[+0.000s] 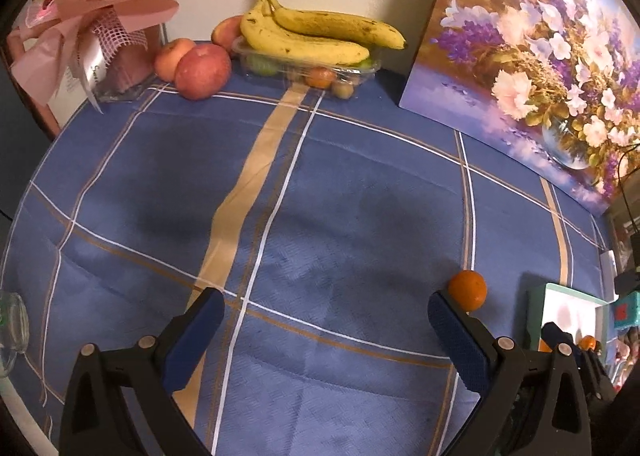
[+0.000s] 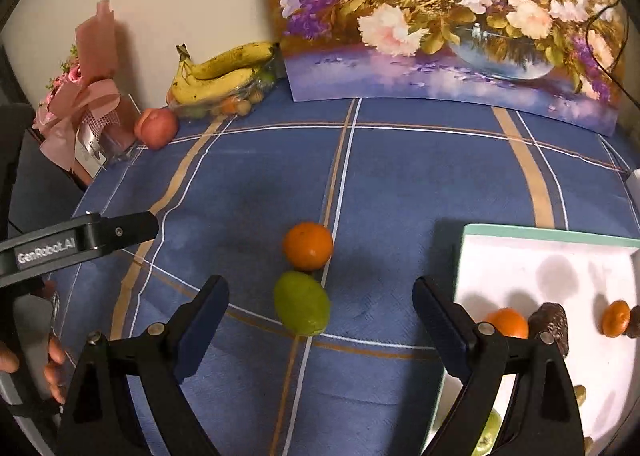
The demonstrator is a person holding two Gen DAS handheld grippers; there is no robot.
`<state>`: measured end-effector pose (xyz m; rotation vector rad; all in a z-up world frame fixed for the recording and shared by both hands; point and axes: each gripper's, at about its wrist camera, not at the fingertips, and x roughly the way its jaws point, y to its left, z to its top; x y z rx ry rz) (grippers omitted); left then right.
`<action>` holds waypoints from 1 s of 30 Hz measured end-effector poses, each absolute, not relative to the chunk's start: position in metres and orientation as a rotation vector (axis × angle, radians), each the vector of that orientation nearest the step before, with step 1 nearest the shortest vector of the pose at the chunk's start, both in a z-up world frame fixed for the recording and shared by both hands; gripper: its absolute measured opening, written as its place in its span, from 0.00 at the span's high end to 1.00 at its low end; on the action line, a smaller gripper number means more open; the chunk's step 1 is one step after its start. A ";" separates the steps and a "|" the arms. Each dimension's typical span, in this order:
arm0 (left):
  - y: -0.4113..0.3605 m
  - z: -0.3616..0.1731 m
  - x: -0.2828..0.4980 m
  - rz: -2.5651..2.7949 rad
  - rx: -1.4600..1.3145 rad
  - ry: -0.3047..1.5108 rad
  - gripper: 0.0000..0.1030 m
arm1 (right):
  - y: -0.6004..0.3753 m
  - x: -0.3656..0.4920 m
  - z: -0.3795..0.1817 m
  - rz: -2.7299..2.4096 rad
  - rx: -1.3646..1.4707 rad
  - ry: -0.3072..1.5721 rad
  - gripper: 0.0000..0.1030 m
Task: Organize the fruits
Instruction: 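Withdraw both open tools from the tray toward the loose orange and green fruit, then grasp the large green oval fruit with the right tool while the left tool grasps the orange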
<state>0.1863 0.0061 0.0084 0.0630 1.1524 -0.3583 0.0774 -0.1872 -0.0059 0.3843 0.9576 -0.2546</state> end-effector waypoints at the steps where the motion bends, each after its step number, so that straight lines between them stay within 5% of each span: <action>1: 0.006 0.007 0.188 -0.356 0.076 1.152 0.00 | -0.186 0.079 -0.008 -0.255 0.380 0.966 0.09; 19: 0.003 -0.019 0.196 -0.356 0.082 1.232 0.01 | -0.176 0.099 -0.040 -0.218 0.405 1.034 0.10; 24: 0.001 -0.027 0.194 -0.339 0.067 1.253 0.03 | -0.175 0.100 -0.043 -0.222 0.393 1.049 0.28; 30: 0.003 -0.037 0.195 -0.325 0.034 1.294 0.15 | -0.168 0.103 -0.051 -0.211 0.356 1.083 0.29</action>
